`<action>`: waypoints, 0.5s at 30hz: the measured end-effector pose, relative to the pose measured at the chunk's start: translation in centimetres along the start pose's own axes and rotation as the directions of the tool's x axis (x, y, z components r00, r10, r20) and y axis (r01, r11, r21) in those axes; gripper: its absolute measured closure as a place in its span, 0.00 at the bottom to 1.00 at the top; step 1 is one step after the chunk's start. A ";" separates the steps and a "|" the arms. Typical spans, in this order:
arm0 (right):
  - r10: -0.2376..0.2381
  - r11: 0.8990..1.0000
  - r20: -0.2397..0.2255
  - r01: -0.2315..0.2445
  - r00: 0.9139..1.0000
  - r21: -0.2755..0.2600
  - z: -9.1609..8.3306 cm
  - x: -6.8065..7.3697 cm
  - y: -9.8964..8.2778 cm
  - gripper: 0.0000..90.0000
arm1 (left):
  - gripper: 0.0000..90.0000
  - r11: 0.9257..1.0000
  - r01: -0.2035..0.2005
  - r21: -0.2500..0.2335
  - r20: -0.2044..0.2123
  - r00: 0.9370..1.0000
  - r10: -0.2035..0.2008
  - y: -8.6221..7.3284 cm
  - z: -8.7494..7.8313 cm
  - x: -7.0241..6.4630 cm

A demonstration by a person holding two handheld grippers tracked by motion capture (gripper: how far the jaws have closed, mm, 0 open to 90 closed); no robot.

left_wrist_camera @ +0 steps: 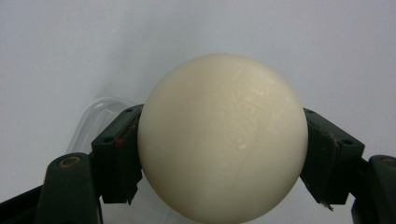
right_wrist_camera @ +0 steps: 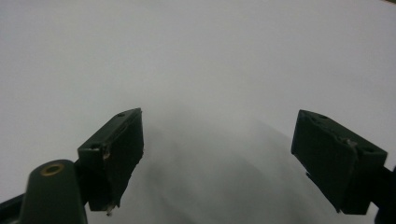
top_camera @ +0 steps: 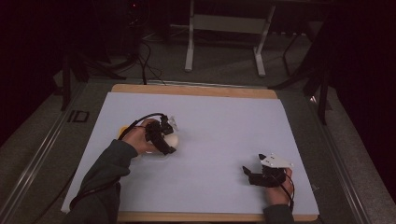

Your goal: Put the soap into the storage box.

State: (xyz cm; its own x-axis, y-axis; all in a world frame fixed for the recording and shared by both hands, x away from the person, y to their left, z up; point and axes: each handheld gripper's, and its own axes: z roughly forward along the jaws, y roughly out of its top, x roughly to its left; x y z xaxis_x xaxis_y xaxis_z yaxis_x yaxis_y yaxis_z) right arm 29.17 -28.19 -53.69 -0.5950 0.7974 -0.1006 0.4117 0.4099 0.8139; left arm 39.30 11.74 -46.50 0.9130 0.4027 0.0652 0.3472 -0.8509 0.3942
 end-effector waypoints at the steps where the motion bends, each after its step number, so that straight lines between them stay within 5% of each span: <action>1: 0.000 1.000 0.000 0.000 1.000 0.000 0.0 0.0 0.0 0.19 | 0.28 1.000 0.003 0.000 -0.001 1.000 -0.003 -0.1 0.0 0.0; 15: -0.002 1.000 0.000 0.002 1.000 0.001 0.0 0.0 0.0 0.19 | 0.28 1.000 0.015 -0.001 -0.015 1.000 -0.015 -1.0 -0.6 0.6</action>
State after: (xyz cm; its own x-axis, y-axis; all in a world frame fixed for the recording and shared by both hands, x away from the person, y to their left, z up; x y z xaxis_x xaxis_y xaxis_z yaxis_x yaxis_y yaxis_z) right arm 29.18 -28.19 -53.69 -0.5961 0.7964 -0.1024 0.4108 0.4121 0.8133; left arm 39.34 13.00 -46.34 0.9043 0.4208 0.0726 0.3611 -0.8444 0.3957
